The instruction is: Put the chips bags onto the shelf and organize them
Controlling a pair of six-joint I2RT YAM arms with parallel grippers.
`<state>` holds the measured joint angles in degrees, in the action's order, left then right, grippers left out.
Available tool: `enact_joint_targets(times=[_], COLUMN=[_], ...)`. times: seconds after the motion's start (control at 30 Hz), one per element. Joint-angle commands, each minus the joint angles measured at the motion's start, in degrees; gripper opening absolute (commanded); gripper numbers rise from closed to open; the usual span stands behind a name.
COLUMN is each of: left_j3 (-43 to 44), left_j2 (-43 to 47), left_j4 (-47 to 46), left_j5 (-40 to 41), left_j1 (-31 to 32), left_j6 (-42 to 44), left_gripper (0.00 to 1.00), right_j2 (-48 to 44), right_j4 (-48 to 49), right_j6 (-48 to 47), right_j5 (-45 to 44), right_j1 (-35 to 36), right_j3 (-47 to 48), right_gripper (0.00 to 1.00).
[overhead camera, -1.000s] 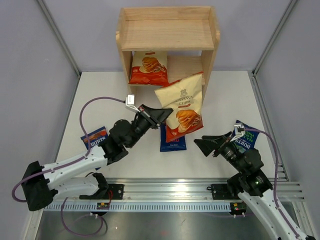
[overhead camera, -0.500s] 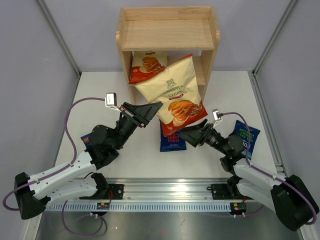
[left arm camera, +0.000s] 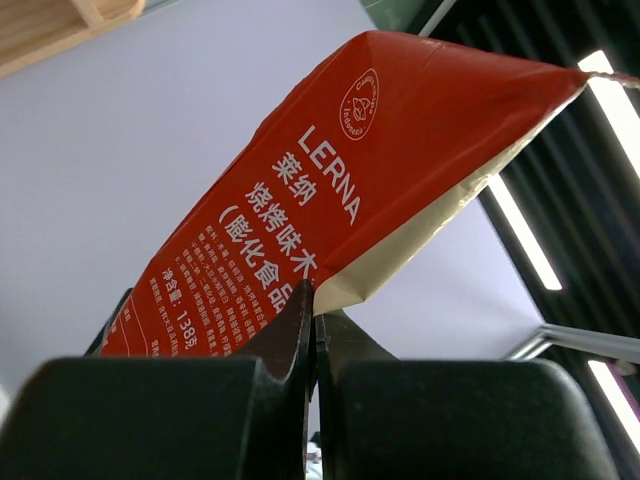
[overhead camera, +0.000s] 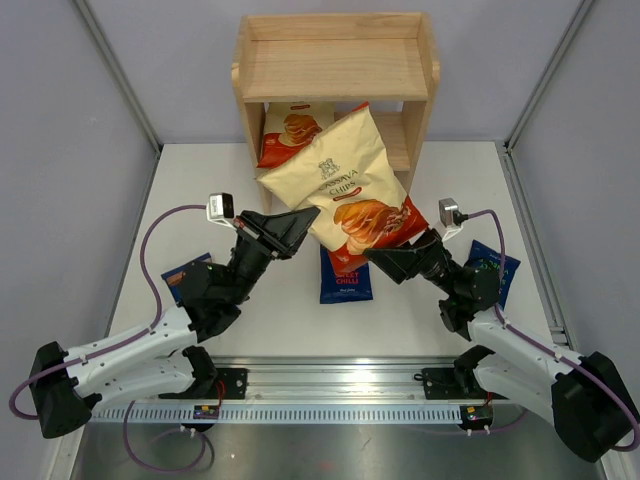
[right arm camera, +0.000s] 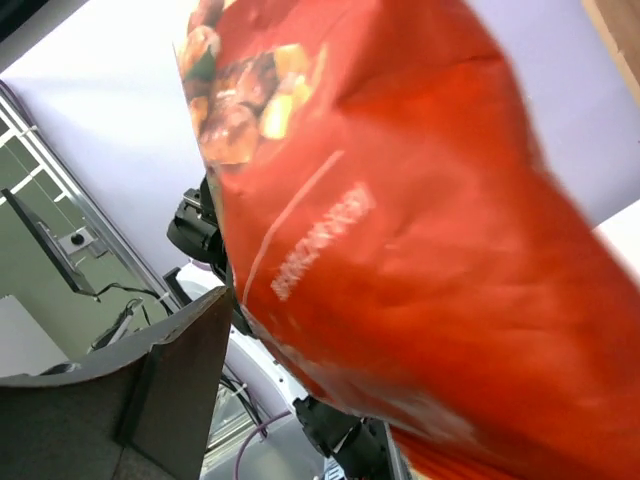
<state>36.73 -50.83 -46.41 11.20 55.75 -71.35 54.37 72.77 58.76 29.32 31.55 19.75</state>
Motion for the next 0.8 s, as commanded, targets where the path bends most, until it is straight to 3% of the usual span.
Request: enact_joint_targets(times=[0.0,0.23,0.4,0.47,0.7,0.77], left_j3=[-0.69,-3.16,-2.37,-2.37,-2.98,-1.67], left_j2=[0.46,5.74,4.86,4.42,5.73,7.23], left_j4=[-8.17,2.88,6.25,7.29,10.90,17.20], left_j5=[1.01,7.51,6.38,5.85,7.33,8.83], left_j1=[0.24,0.24,0.24,0.24,0.24,0.15], left_j6=[-3.35,-2.39,-0.72,-1.33,-0.28,1.21], left_gripper=[0.00,0.00,0.00,0.00,0.00,0.15], right_j2=[-0.84,-4.79,-7.17,-7.78,-11.38,-12.53], right_j4=[15.65,9.96,3.35,-0.25,-9.92,-11.85], right_j6=[0.13,2.05,3.02,2.85,2.76,4.24], right_j5=[-3.21,-9.18,-11.65,-12.97,-15.69,-16.48], right_j1=[0.53,0.53,0.62,0.53,0.53,0.53], right_j3=[3.28,2.40,3.28,3.72,2.49,1.09], right_gripper=[0.78,0.63,0.68,0.64,0.34,0.29])
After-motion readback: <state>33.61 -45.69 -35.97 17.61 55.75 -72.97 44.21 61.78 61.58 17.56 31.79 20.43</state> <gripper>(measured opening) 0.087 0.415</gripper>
